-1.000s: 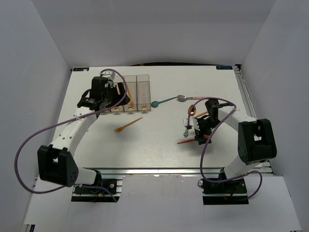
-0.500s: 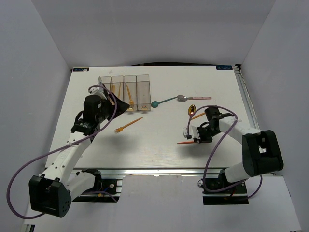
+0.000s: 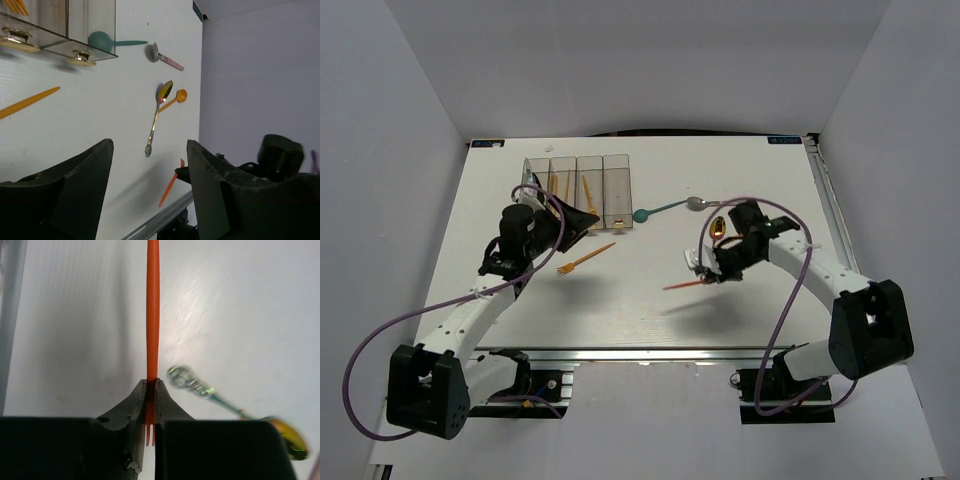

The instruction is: Sort the eating utensils into containers

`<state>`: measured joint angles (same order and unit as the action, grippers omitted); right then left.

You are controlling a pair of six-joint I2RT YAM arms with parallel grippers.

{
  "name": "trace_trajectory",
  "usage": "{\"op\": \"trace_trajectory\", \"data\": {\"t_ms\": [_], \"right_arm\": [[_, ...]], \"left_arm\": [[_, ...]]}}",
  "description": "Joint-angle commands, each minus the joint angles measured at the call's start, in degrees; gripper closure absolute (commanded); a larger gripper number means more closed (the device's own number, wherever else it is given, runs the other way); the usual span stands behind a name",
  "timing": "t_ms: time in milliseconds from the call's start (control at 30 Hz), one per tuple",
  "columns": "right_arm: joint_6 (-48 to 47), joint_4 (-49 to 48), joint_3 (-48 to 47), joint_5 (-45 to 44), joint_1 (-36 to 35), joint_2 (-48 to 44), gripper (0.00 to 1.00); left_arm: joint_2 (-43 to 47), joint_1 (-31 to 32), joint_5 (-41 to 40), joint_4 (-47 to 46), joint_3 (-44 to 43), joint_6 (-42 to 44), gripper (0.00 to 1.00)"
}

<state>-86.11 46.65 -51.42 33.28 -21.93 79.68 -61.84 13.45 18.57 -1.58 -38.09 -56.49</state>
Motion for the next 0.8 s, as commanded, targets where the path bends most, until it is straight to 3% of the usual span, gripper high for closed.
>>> {"op": "trace_trajectory", "data": {"t_ms": [0,167,300,533,767], "right_arm": [[20.21,-2.58,-10.34,12.06,-5.47,0.74,1.00],[51.23,-13.15,-19.93,13.23,-10.05,7.50,1.00],[64.53,-18.17,-26.79,7.07,-11.55,13.56,1.00],[76.86,-25.29,-32.25,3.73,-14.36,18.66,1.00],[79.86,-27.58,-33.75,4.16,-17.00,19.90,1.00]], "left_arm": [[-0.12,0.26,3.84,-7.02,1.17,-4.76,0.29],[-2.22,1.84,4.37,-10.28,1.00,-5.47,0.30],[-4.25,2.89,4.64,-10.72,0.56,-5.21,0.30],[-7.58,5.35,3.85,-10.89,-1.55,-4.16,0.30],[-9.78,5.79,3.84,-10.90,-3.22,-3.36,0.31]]}}
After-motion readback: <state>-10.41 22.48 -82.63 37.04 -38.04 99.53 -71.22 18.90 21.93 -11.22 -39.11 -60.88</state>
